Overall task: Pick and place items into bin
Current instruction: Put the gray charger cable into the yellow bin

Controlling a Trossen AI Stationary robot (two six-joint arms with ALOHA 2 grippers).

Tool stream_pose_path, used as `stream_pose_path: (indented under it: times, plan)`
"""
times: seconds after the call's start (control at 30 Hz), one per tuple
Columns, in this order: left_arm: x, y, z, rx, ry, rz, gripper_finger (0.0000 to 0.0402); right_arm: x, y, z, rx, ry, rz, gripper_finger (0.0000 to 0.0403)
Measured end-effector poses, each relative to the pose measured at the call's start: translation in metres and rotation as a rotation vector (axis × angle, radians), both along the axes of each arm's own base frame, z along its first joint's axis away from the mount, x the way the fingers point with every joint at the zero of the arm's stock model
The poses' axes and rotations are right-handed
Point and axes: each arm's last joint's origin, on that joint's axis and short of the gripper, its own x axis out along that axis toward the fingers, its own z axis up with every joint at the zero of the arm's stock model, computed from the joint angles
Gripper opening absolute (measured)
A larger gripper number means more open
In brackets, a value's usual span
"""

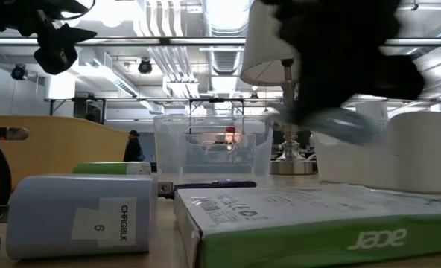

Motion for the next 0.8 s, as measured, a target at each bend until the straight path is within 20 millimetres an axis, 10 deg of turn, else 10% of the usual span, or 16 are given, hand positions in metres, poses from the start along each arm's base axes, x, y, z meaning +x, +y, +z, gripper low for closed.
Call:
stream_pose_path:
  times: [0.3,0.8]
  plan:
    - [0.011,-0.004,-0.008,-0.015,0.08,-0.038,0.0162,0.045,-0.082,0.026,0.036,-0.087,0.526,0.0036]
    - [0.035,-0.008,0.003,0.173,0.14,-0.107,0.0162,0.108,-0.157,0.106,-0.043,-0.495,0.652,0.0042]
